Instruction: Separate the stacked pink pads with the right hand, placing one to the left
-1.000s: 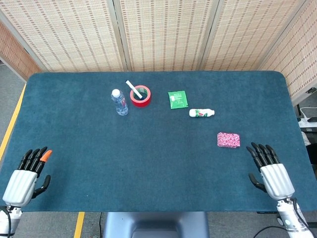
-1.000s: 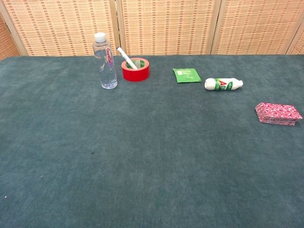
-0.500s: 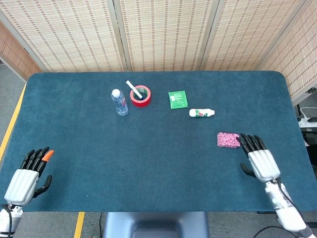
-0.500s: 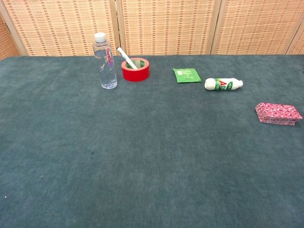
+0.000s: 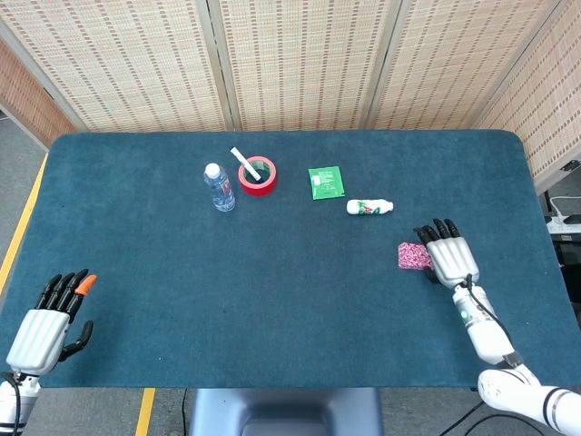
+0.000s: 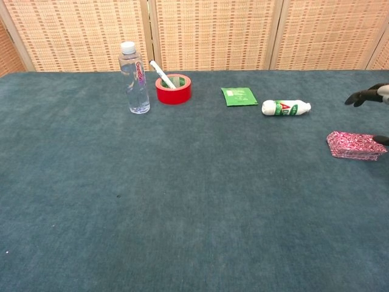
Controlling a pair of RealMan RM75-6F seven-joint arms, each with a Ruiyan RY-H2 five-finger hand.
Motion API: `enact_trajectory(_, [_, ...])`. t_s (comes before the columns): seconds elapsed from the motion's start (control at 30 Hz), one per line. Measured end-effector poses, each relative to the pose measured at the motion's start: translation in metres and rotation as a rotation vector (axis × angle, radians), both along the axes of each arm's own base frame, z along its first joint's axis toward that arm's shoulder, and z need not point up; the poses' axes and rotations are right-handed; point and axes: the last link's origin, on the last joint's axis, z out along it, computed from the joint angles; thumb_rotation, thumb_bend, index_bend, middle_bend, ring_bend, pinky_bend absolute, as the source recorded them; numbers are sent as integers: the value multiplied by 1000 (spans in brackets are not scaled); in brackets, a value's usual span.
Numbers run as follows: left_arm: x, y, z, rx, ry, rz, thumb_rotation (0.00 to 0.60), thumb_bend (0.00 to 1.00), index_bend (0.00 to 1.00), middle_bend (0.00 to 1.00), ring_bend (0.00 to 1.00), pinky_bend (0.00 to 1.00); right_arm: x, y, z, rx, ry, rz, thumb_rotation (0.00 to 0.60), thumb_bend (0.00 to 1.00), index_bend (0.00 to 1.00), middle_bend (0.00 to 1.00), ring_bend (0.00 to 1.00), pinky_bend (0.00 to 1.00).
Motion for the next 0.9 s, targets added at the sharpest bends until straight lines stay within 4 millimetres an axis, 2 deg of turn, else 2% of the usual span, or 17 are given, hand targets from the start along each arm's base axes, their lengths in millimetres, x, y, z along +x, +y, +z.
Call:
enact_trajectory(0.33, [1, 0, 1, -1, -5, -2, 600, 486, 0, 0, 0, 13, -11, -14, -19, 30, 21, -62, 600, 295, 133, 146, 0, 0])
enact_trajectory(0.7, [0, -2, 2, 1, -7, -7, 600, 485, 0, 0, 0, 13, -15, -18, -27, 56, 43, -93, 600, 295, 143, 152, 0, 0])
enact_trajectory(0.9, [0, -1, 1, -6, -4, -2, 600, 486, 0, 0, 0, 13, -18, -19, -29, 57, 46, -103, 600, 295, 199, 190, 0, 0])
